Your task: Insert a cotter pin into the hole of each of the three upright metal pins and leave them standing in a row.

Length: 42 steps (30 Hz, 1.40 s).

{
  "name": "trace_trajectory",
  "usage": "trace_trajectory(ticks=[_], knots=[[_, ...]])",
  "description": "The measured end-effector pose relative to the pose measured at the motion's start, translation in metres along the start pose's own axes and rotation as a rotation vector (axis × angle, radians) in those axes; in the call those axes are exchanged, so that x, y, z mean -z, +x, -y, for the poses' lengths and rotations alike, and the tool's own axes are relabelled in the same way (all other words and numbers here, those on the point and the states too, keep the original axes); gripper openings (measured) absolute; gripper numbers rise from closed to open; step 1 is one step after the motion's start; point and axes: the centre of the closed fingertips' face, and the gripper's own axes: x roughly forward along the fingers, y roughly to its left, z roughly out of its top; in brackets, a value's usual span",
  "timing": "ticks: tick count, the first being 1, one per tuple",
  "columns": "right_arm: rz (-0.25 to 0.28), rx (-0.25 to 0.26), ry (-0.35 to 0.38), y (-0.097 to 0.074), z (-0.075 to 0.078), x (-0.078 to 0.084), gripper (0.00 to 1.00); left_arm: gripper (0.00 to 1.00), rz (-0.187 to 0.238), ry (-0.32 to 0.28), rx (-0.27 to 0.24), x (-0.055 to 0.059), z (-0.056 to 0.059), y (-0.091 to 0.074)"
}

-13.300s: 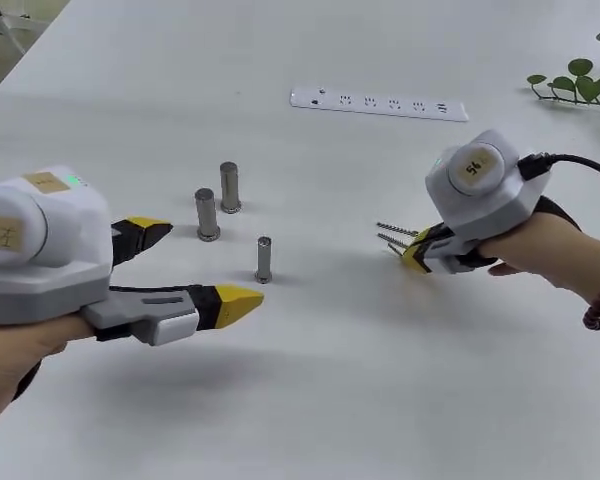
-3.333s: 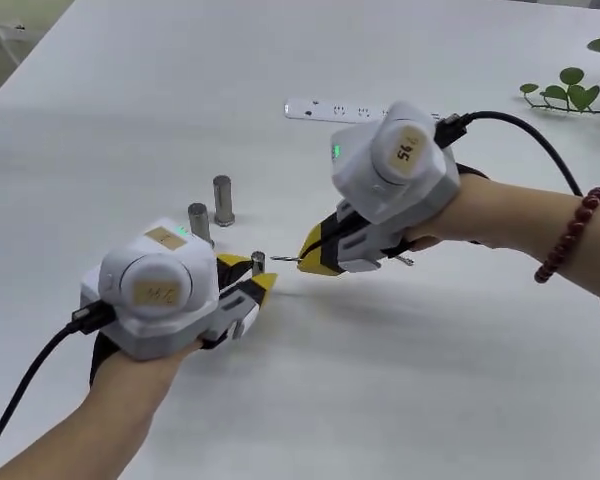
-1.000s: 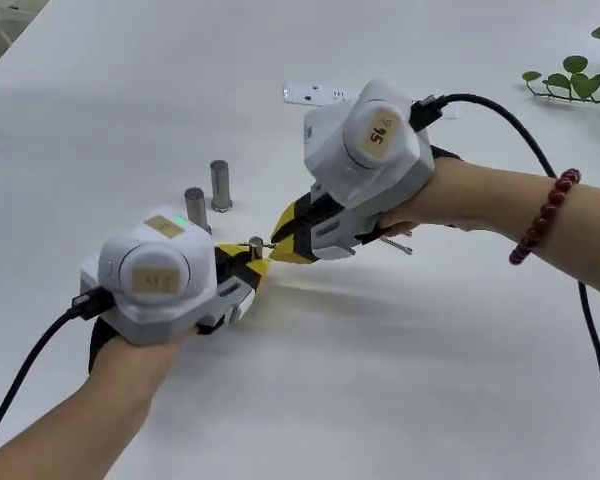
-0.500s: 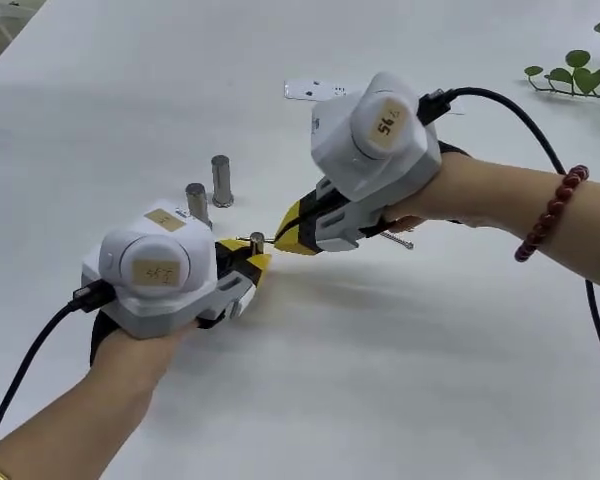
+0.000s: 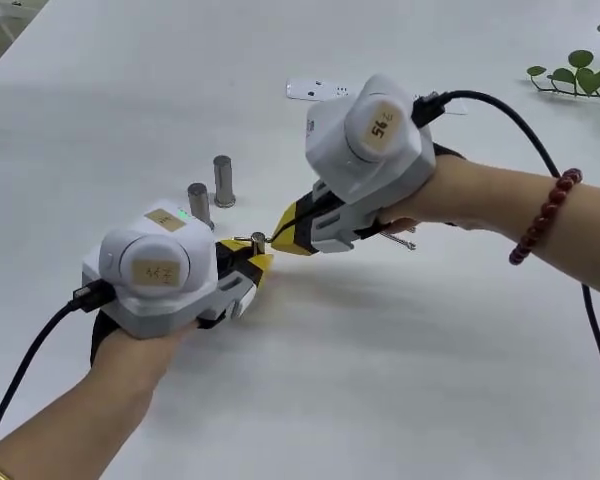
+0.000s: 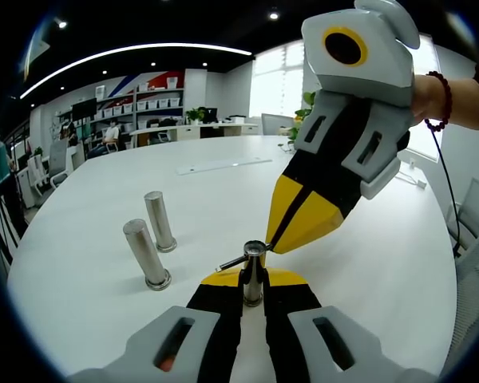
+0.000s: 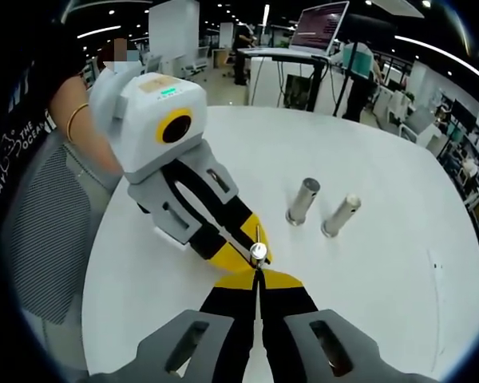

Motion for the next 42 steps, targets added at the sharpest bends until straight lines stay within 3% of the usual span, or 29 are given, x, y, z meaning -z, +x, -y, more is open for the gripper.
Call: trace_trajectory(ticks=[8, 13, 25, 42], knots=[[0.007, 0.003, 0.021, 0.001, 0.002, 0.003, 0.00, 0.06, 0.001, 0.004, 0.000, 0.000, 0.000, 0.000], [0.059, 0.024, 0.133, -0.002, 0.003, 0.006, 0.05, 0.06, 0.007, -0.001, 0.003, -0.001, 0.000, 0.000], [0.178, 0.082, 0.318, -0.021, 0.013, 0.013, 0.17, 0.06, 0.004, 0.014, -0.008, -0.001, -0.006, 0.000], [0.214, 0.108, 0.407, -0.023, 0.010, 0.019, 0.20, 0.06, -0.002, 0.014, -0.013, -0.001, -0.009, -0.003]])
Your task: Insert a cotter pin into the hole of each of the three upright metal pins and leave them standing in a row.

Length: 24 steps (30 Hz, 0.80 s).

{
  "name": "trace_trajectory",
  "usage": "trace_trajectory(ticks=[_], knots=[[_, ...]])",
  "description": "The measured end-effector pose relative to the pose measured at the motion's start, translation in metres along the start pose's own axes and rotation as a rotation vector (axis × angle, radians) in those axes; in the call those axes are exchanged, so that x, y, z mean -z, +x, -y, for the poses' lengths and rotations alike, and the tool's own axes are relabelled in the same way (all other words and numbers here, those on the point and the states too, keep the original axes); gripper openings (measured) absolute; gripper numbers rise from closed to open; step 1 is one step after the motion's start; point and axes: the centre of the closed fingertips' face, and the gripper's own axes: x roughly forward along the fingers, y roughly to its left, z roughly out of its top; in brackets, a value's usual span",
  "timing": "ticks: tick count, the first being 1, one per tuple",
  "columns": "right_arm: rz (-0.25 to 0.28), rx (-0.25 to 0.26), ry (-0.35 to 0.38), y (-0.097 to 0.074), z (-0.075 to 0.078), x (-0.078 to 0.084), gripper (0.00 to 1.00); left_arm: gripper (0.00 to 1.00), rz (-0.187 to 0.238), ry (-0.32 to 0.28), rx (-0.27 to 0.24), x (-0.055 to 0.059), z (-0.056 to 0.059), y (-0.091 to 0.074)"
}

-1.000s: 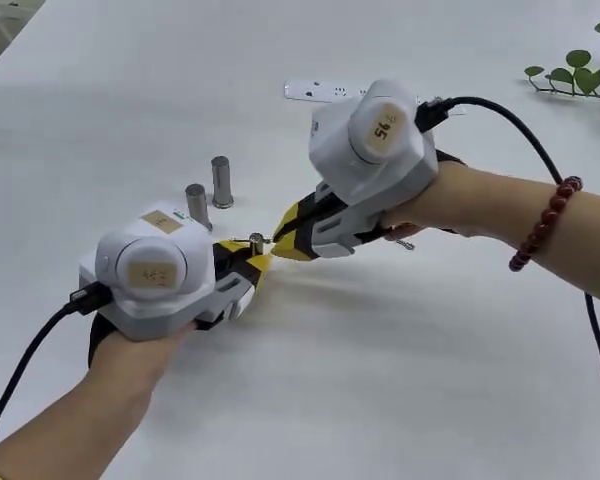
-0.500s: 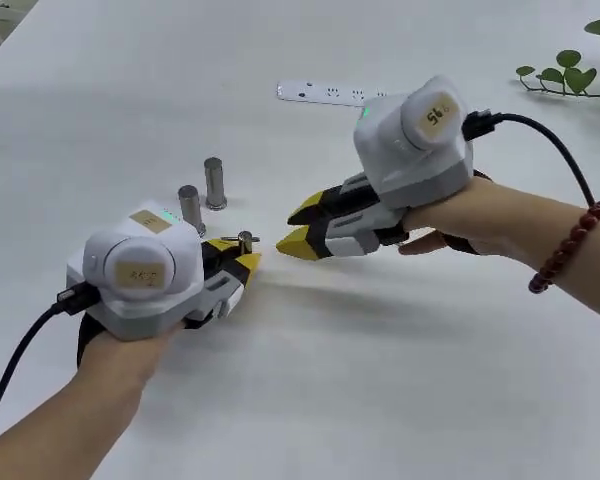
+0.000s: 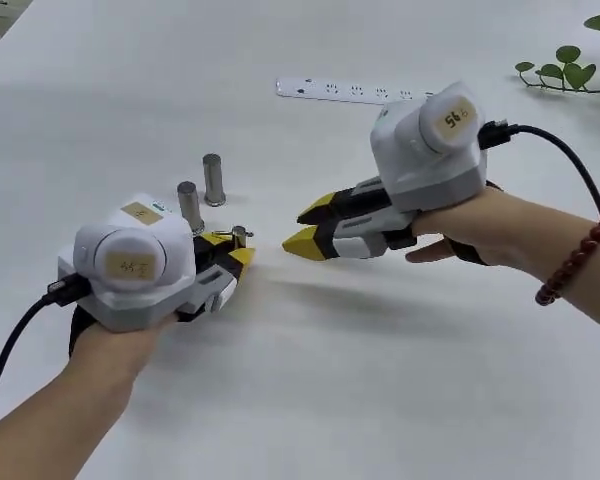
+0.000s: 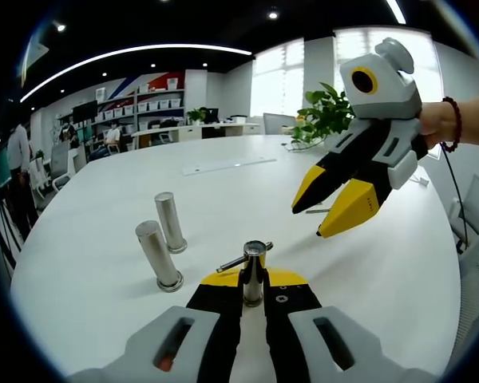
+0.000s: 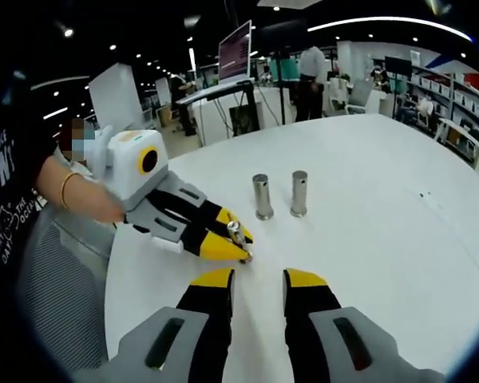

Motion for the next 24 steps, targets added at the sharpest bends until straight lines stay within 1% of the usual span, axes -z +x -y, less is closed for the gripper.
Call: trace_trajectory(ticks=[4, 6, 13, 19, 21, 22, 24], knots=[[0.001, 0.005, 0.006, -0.001, -0.001, 0.000, 0.20, 0.06, -0.015, 0.003, -0.004, 0.003, 0.000, 0.000], [0.003, 0.006, 0.009, -0.001, -0.001, -0.001, 0.20, 0.08, -0.028, 0.004, -0.008, 0.006, 0.000, 0.000], [0.017, 0.012, 0.020, -0.001, 0.001, -0.003, 0.20, 0.15, -0.037, -0.007, -0.019, 0.008, -0.003, -0.002], [0.044, 0.029, 0.024, -0.002, 0.005, -0.011, 0.22, 0.23, -0.030, -0.033, -0.014, 0.005, -0.001, -0.005], [0.061, 0.037, 0.025, -0.002, 0.008, -0.016, 0.23, 0.28, -0.026, -0.054, -0.013, 0.004, -0.002, -0.007], [0.068, 0.040, 0.025, -0.002, 0.009, -0.018, 0.23, 0.30, -0.017, -0.066, -0.015, 0.002, -0.003, -0.008], [0.082, 0.048, 0.023, -0.002, 0.012, -0.022, 0.24, 0.35, -0.010, -0.055, -0.016, 0.000, -0.004, -0.010]])
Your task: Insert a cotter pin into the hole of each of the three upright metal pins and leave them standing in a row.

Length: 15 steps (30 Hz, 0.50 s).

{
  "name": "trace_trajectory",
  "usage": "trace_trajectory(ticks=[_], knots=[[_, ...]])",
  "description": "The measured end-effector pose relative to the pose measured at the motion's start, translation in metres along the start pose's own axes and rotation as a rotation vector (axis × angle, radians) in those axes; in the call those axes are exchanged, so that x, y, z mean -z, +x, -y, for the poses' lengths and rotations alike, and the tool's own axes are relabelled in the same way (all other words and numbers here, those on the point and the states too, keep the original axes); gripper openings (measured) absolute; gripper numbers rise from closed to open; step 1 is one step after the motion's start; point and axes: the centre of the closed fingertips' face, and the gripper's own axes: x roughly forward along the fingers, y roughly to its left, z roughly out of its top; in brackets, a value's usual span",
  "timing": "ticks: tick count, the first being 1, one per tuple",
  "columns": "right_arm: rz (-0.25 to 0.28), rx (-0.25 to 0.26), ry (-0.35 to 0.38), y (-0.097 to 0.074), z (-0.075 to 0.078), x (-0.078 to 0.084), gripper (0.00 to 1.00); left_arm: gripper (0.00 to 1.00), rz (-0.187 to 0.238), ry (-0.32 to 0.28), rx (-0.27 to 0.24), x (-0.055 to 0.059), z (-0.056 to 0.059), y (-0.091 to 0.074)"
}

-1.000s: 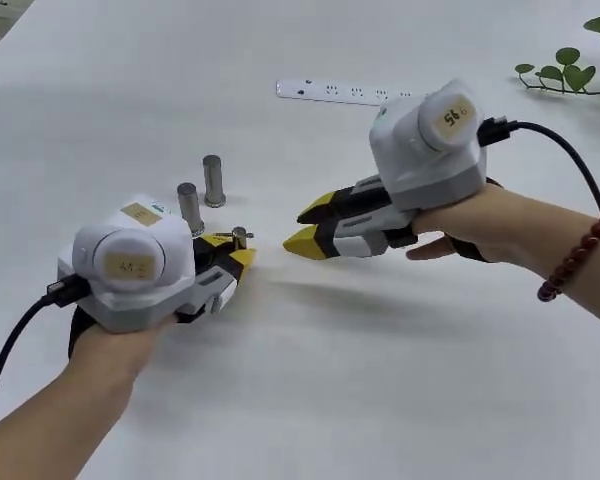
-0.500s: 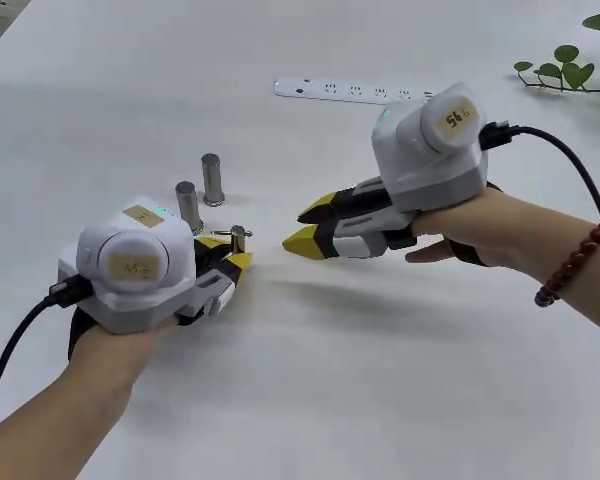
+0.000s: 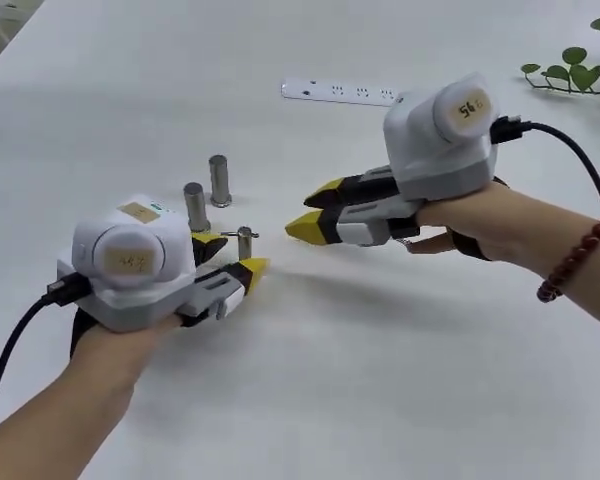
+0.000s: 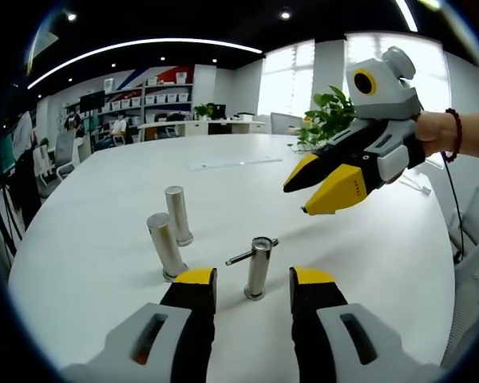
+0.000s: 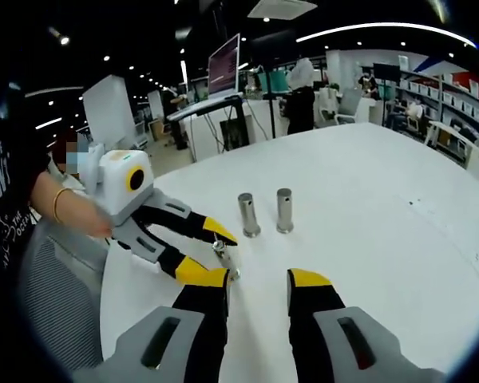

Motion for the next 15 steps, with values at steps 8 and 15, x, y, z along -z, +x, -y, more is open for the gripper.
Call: trace_trajectory(ticks=[8, 15], knots=[[0.049, 0.017, 0.002, 0.012, 0.014, -0.020, 0.29, 0.44, 0.023, 0.034, 0.001, -0.009, -0.002, -0.012], [0.073, 0.026, -0.009, 0.030, 0.020, -0.034, 0.31, 0.53, 0.040, 0.017, -0.002, -0.016, -0.004, -0.024]])
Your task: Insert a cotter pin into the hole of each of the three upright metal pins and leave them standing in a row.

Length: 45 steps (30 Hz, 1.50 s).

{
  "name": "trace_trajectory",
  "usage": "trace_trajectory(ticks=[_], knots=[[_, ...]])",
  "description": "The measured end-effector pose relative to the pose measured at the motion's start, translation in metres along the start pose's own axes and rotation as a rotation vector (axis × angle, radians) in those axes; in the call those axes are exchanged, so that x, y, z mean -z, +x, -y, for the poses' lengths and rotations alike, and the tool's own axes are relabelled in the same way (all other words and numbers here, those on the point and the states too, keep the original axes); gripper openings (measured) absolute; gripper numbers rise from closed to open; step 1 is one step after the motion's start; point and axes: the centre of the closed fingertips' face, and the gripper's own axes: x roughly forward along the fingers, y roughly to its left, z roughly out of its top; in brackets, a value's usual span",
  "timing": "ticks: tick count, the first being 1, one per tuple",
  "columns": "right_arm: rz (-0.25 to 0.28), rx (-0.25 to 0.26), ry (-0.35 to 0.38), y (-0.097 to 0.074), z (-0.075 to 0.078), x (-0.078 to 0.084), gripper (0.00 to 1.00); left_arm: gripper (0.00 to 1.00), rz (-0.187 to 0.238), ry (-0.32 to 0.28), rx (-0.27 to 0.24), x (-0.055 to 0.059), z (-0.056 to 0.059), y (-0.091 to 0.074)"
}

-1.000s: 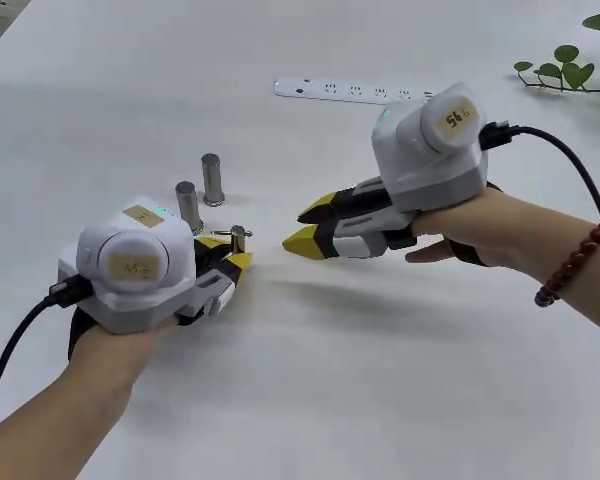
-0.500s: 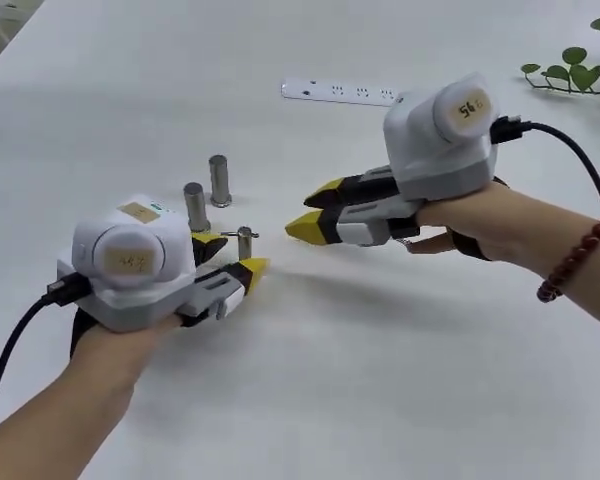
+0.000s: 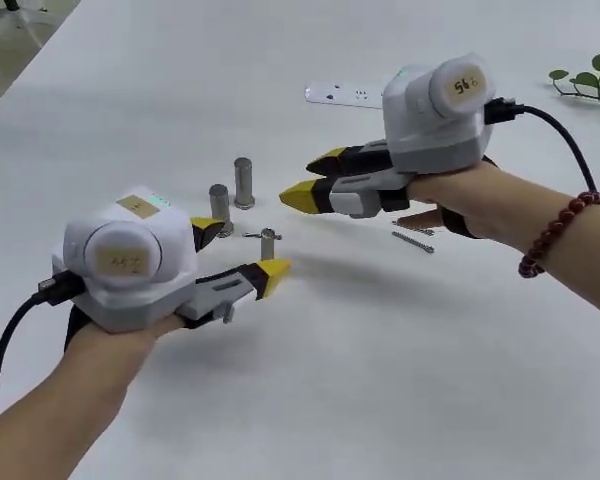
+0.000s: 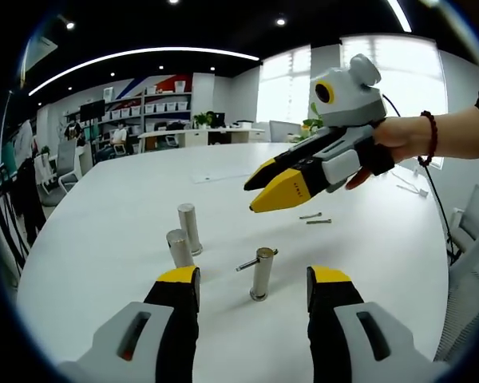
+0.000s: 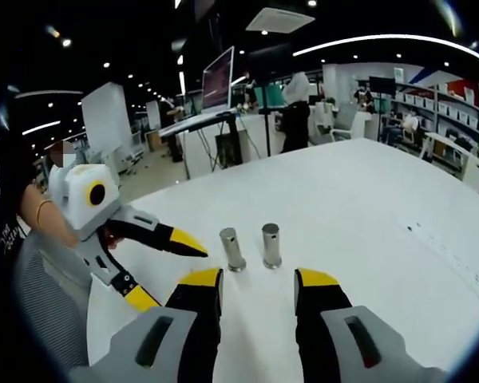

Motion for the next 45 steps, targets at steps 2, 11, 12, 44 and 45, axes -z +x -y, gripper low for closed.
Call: trace_trajectory(ticks=[2, 11, 12, 44, 45], knots=[[-0.001, 0.006, -0.011, 0.008, 0.001, -0.002, 0.31, 0.57, 0.004, -0.011, 0.004, -0.002, 0.000, -0.002], [-0.008, 0.026, -0.040, 0.040, 0.011, -0.003, 0.29, 0.67, 0.026, -0.025, 0.004, -0.011, -0.003, -0.017], [-0.004, 0.030, -0.038, 0.043, 0.012, -0.003, 0.29, 0.69, 0.034, -0.031, 0.003, -0.012, -0.004, -0.019], [0.028, 0.032, 0.023, 0.088, 0.021, 0.000, 0.09, 0.81, 0.031, -0.022, -0.027, -0.013, -0.006, -0.041], [0.029, 0.033, 0.021, 0.087, 0.021, 0.001, 0.09, 0.81, 0.031, -0.021, -0.028, -0.013, -0.006, -0.041]])
